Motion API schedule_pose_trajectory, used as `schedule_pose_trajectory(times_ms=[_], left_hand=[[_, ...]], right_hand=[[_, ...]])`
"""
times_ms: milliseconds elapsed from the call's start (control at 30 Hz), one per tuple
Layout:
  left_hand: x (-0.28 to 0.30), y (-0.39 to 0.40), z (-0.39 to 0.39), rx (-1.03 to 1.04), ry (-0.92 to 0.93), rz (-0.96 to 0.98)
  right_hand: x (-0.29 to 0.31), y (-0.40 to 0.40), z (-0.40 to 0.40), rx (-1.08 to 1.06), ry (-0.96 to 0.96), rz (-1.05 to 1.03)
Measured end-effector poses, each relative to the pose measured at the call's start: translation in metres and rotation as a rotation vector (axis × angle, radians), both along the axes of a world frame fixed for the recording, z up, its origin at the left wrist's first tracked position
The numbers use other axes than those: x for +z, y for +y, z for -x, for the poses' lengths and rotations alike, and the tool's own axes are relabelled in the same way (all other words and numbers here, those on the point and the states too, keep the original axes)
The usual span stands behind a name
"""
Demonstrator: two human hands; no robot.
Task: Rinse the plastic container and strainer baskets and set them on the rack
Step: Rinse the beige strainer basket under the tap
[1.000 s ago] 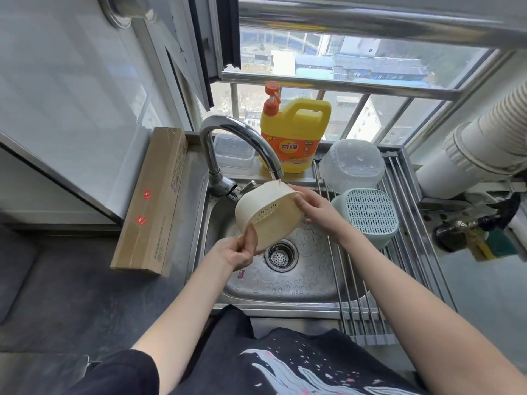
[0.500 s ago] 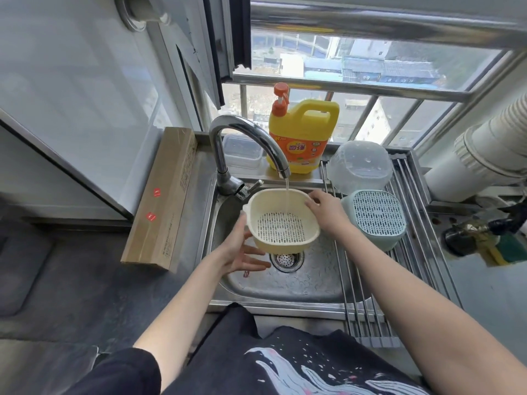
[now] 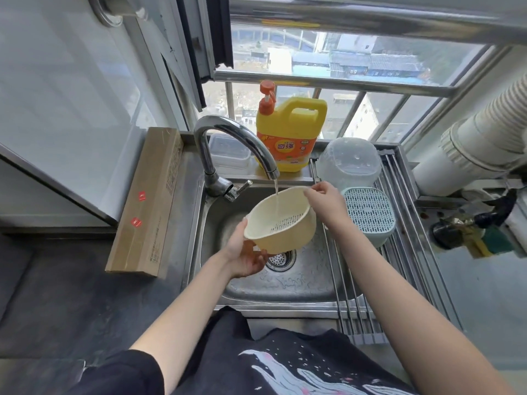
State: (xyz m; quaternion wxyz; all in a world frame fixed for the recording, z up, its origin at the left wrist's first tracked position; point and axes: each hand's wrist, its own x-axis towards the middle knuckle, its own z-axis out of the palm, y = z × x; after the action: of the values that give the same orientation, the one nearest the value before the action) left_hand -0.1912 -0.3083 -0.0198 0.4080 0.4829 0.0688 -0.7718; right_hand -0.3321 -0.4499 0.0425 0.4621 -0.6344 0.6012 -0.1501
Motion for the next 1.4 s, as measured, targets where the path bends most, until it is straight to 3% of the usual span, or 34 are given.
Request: schedule_pose_trajectory(times_ms=[233, 500, 700, 867, 1000, 1067, 1133, 1267, 1400], left_hand=[[-0.001, -0.010, 0.025, 0.070, 0.157, -0.041], [-0.002, -0.021, 0.018, 0.146, -0.391, 0.207], [0.005, -0.030, 0.007, 0.115, -0.440, 0.230], [0.007, -0.042, 0.015, -0.080, -0.575, 0.198], [0.020, -0.044, 0.017, -0.310, -0.908, 0.239], [0.026, -0.041, 0.014, -0.265, -1.060, 0.246], [0.034, -0.037, 0.009, -0.161, -1.094, 0.269], [0.057, -0.033, -0.003, -0.095, -1.207, 0.303], [0.068, -0.029, -0.012, -0.104, -1.292, 0.317]], right_hand=[[0.004, 0.000, 0.002, -0.070, -0.172, -0.001], [-0.013, 0.003, 0.022, -0.096, -0.404, -0.029], [-0.015, 0.003, 0.039, -0.297, -0.562, 0.010], [-0.004, -0.003, 0.047, -0.208, -0.509, 0.059], [0.000, -0.006, 0.048, -0.184, -0.502, 0.007], [-0.007, -0.009, 0.047, -0.210, -0.435, -0.038], [-0.021, -0.010, 0.043, -0.239, -0.368, -0.121], [-0.049, -0.003, 0.026, -0.093, -0.124, -0.175], [-0.058, 0.010, 0.004, 0.004, -0.101, -0.170]])
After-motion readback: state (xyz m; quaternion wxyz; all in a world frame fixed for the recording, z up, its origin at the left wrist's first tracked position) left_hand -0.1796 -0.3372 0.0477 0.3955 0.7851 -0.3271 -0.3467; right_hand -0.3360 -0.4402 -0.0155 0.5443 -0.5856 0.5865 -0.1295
